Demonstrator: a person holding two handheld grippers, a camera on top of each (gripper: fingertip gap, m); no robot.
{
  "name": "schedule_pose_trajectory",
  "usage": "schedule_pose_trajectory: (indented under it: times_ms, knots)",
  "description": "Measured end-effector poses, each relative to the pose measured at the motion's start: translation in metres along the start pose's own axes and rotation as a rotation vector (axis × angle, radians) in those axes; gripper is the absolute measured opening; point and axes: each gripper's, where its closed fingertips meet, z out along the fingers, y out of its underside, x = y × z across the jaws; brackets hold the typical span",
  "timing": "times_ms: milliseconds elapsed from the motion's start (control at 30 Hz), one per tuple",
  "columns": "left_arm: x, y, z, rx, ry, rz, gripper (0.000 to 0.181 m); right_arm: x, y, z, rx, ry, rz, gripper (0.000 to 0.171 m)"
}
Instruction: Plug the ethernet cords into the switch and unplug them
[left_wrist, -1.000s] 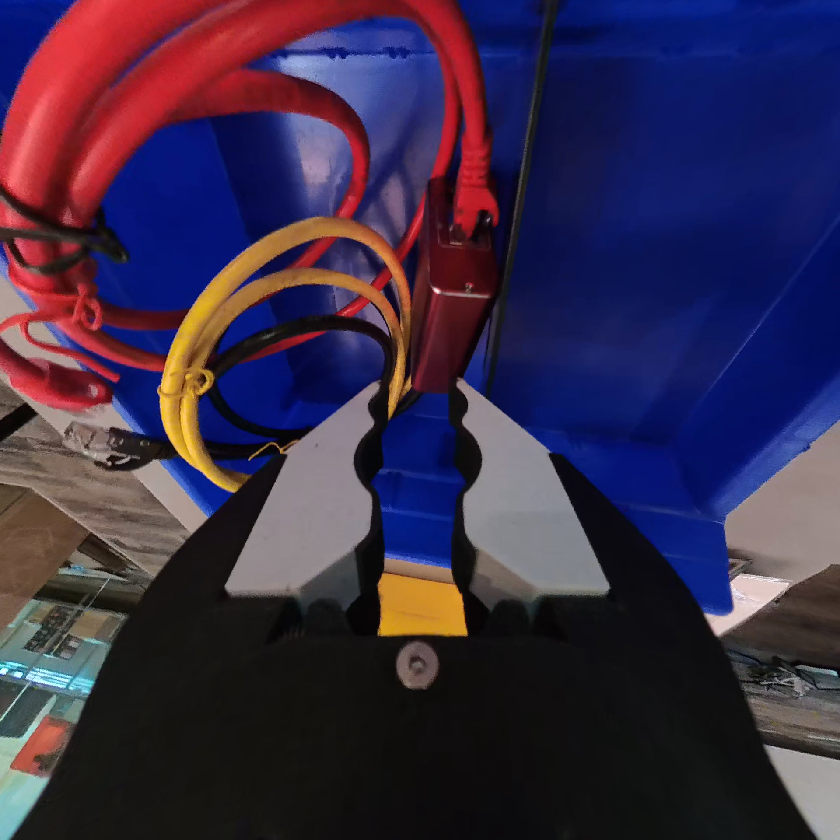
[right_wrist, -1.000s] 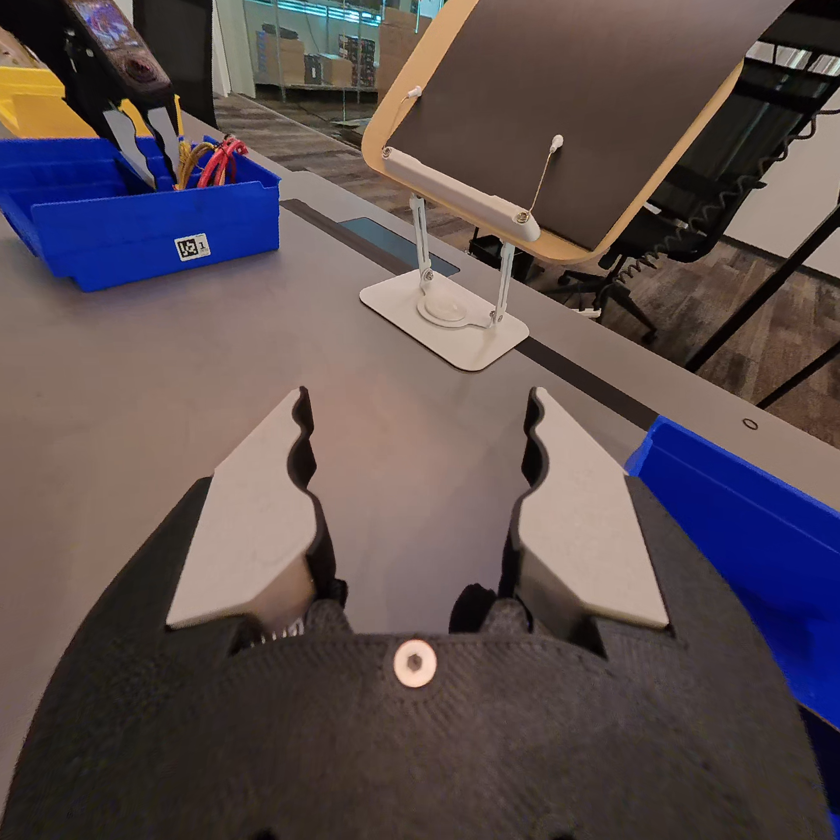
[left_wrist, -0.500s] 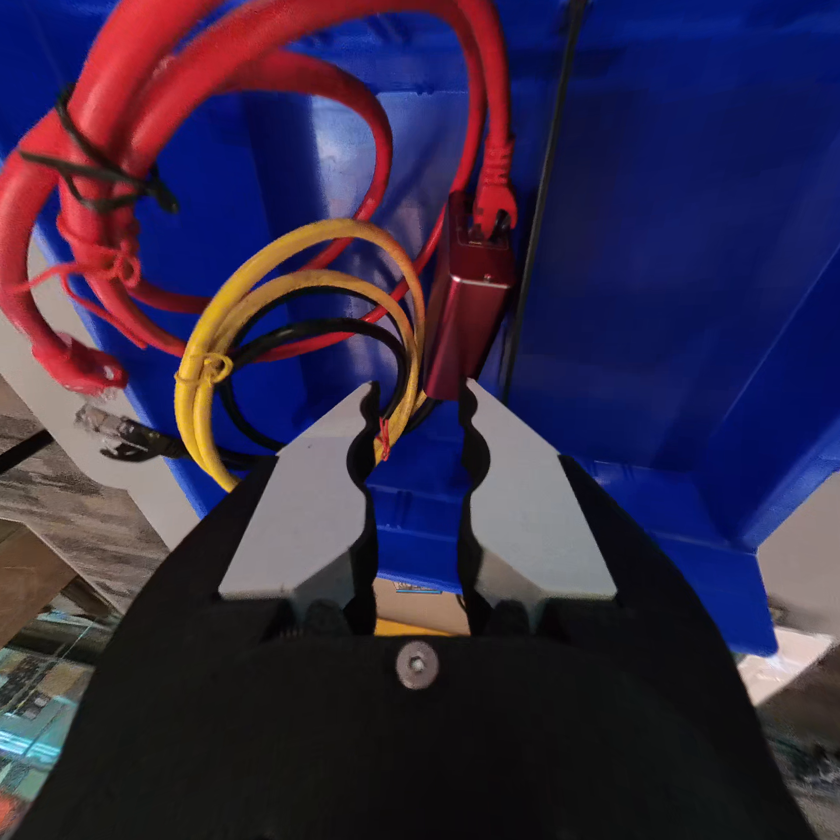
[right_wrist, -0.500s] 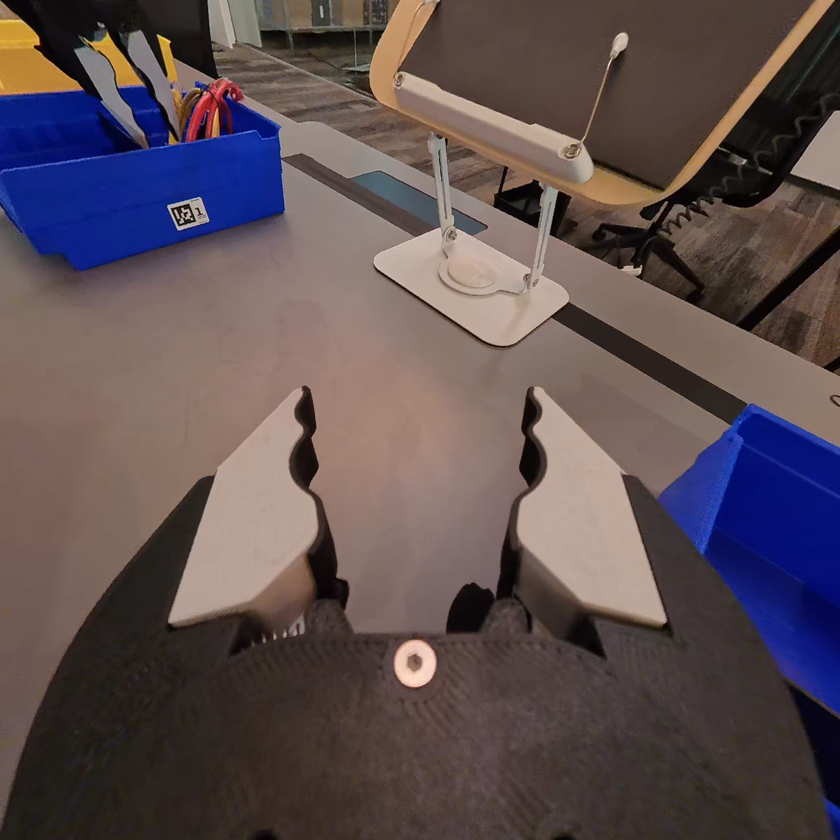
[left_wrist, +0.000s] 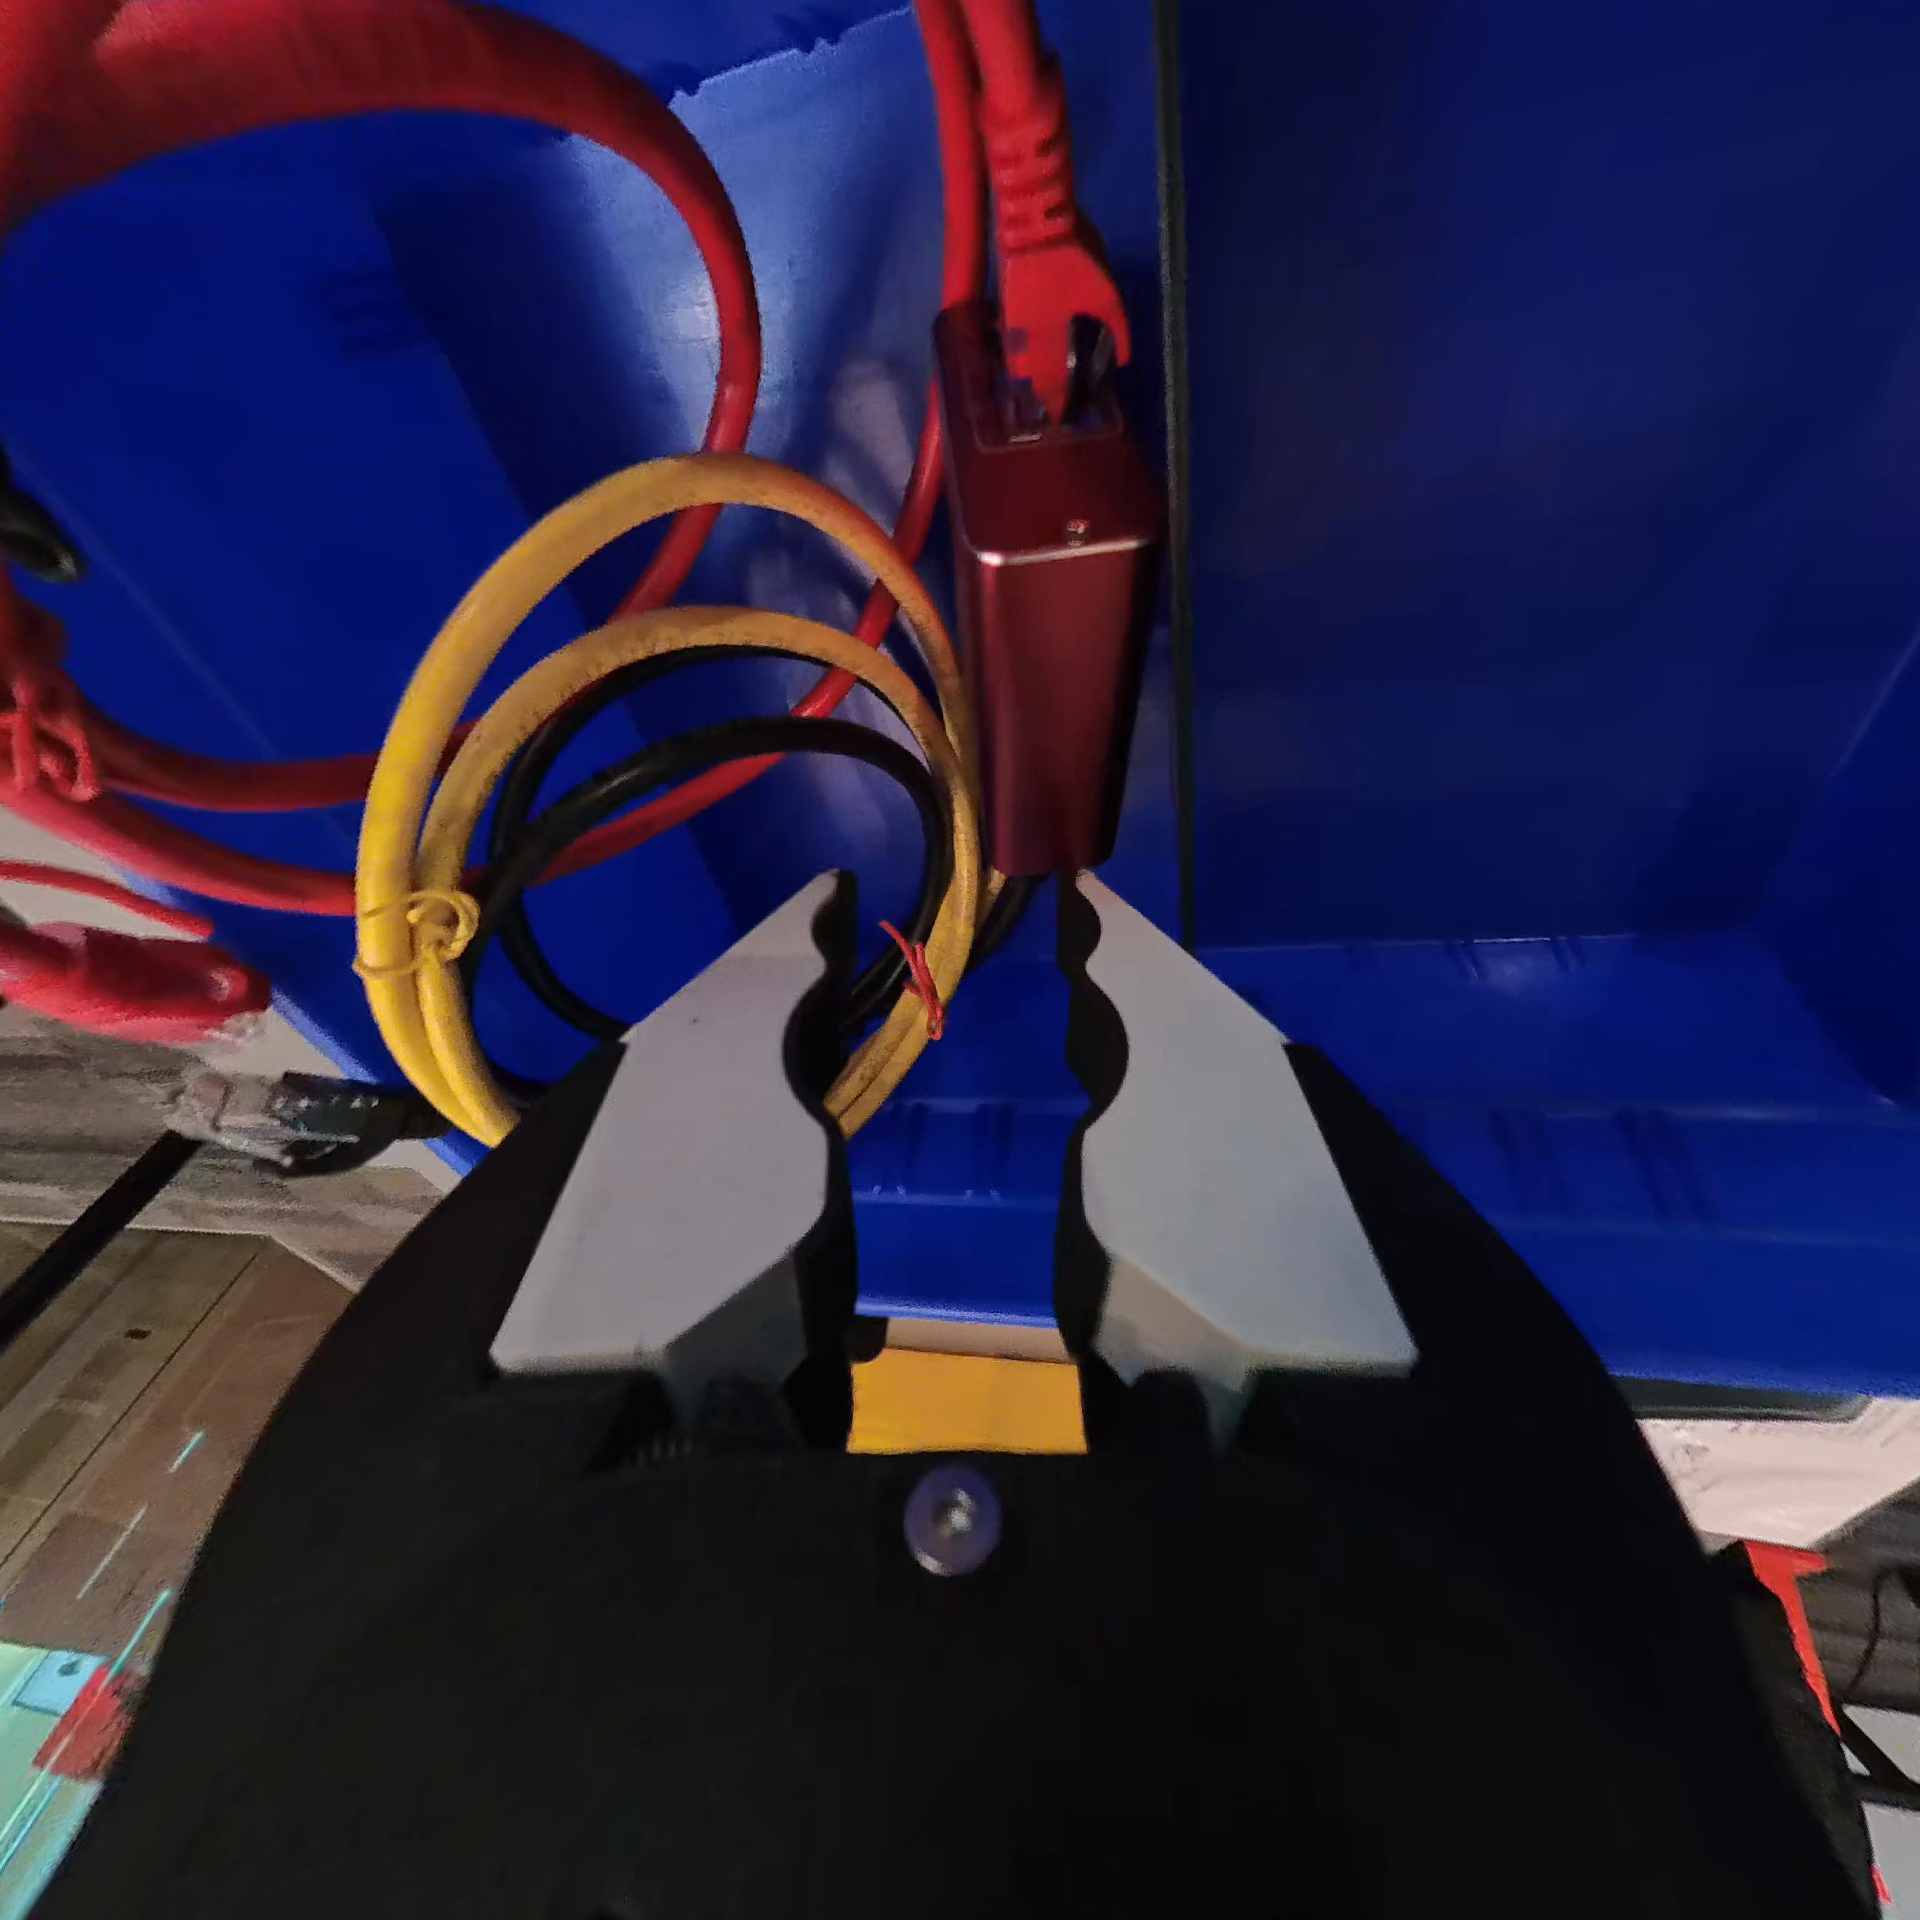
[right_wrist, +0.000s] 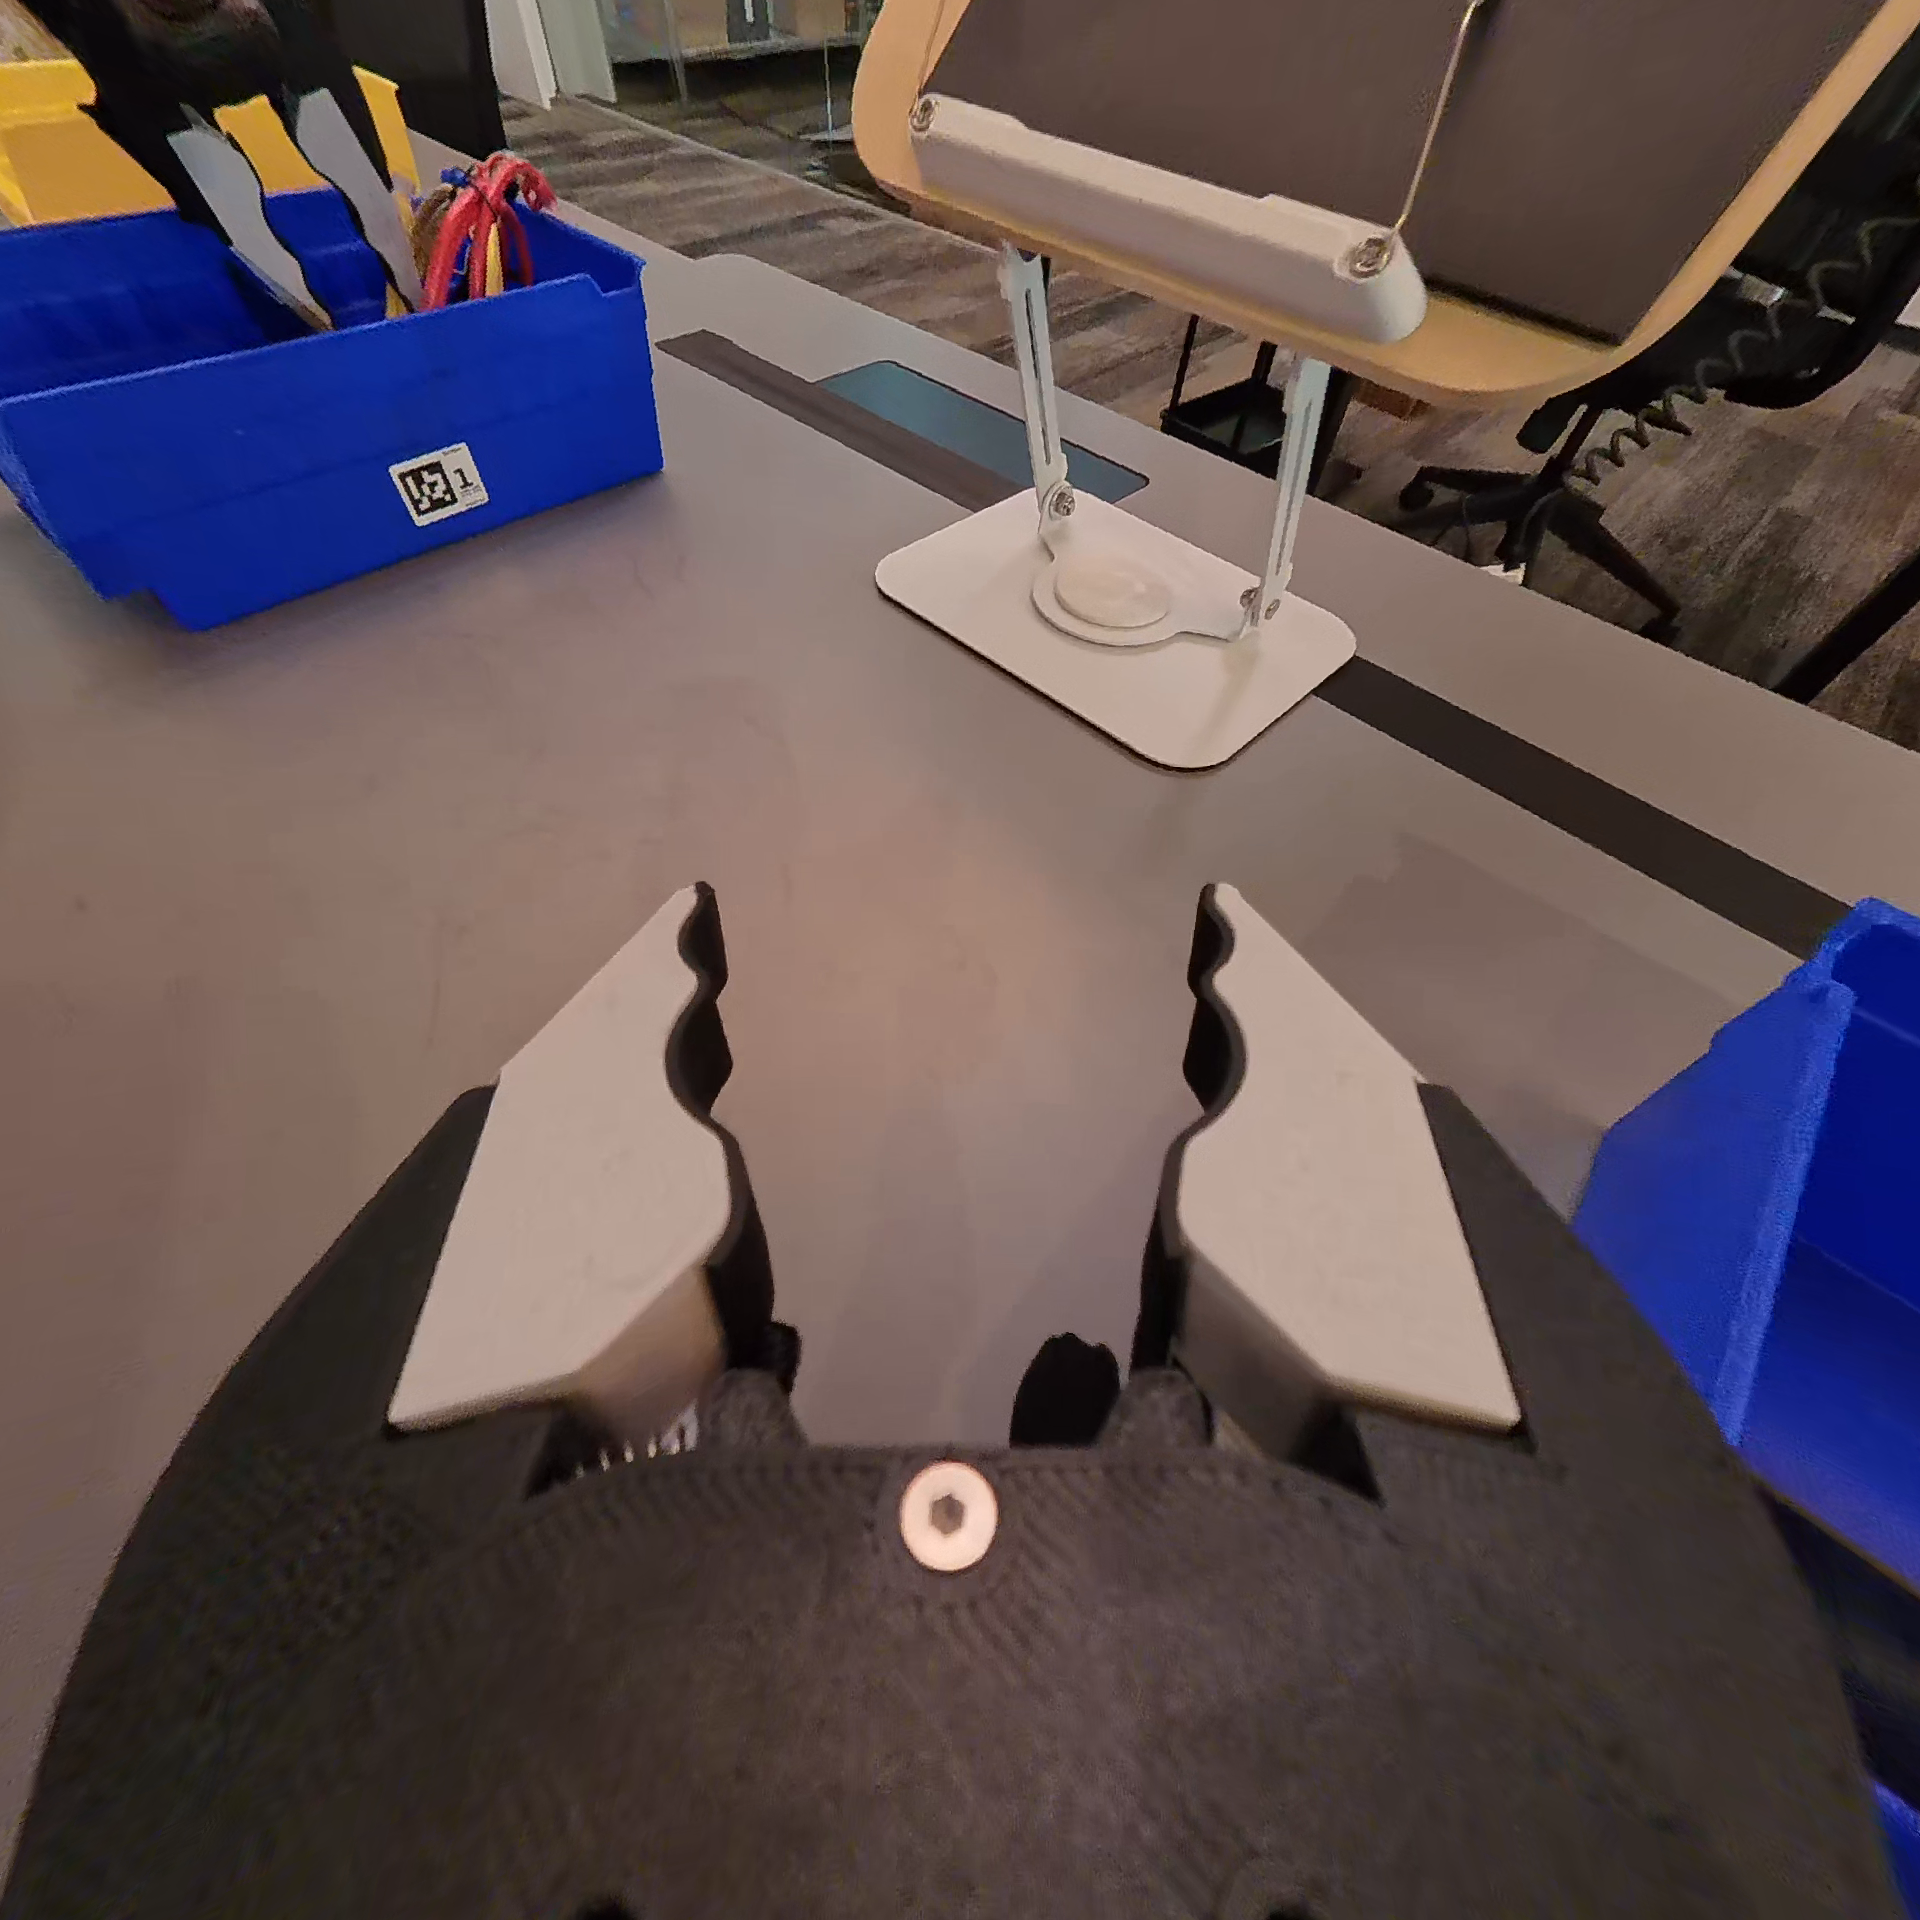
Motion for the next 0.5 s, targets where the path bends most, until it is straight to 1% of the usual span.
schedule_pose_trajectory:
  times_ms: [100,133,167,200,233,300,367,400,433,467,500]
  knots:
    - [0.000,0.000,0.000,0.013,0.018,-0.024,0.032,-0.004,0.005,0.006,-0.021,-0.010,-0.015,0.089]
    - [0.001,0.001,0.001,0.020,0.030,-0.043,0.028,-0.006,0.006,0.008,-0.024,-0.015,-0.015,0.089]
    - [-0.005,0.004,0.002,0.013,-0.011,-0.052,0.019,-0.007,0.007,0.009,-0.025,-0.020,-0.014,0.089]
    - [-0.014,0.008,0.004,-0.001,-0.085,-0.061,0.007,-0.008,0.008,0.011,-0.025,-0.026,-0.010,0.088]
    - [-0.014,0.009,0.005,0.001,-0.089,-0.074,0.000,-0.009,0.009,0.011,-0.025,-0.032,-0.005,0.088]
    - [-0.012,0.009,0.004,0.031,-0.068,-0.145,0.000,-0.009,0.010,0.012,-0.025,-0.035,-0.001,0.088]
    - [-0.012,0.004,-0.005,0.099,-0.047,-0.243,0.003,-0.009,0.011,0.011,-0.024,-0.034,0.002,0.088]
    - [-0.010,-0.004,-0.011,0.155,-0.013,-0.312,0.008,-0.008,0.011,0.010,-0.021,-0.034,0.006,0.088]
    - [-0.003,-0.014,-0.016,0.203,0.055,-0.366,0.020,-0.008,0.011,0.009,-0.018,-0.034,0.009,0.088]
    - [0.002,-0.023,-0.022,0.242,0.094,-0.373,0.028,-0.007,0.011,0.009,-0.015,-0.035,0.012,0.088]
    - [0.002,-0.030,-0.028,0.266,0.095,-0.356,0.031,-0.007,0.011,0.009,-0.012,-0.036,0.016,0.088]
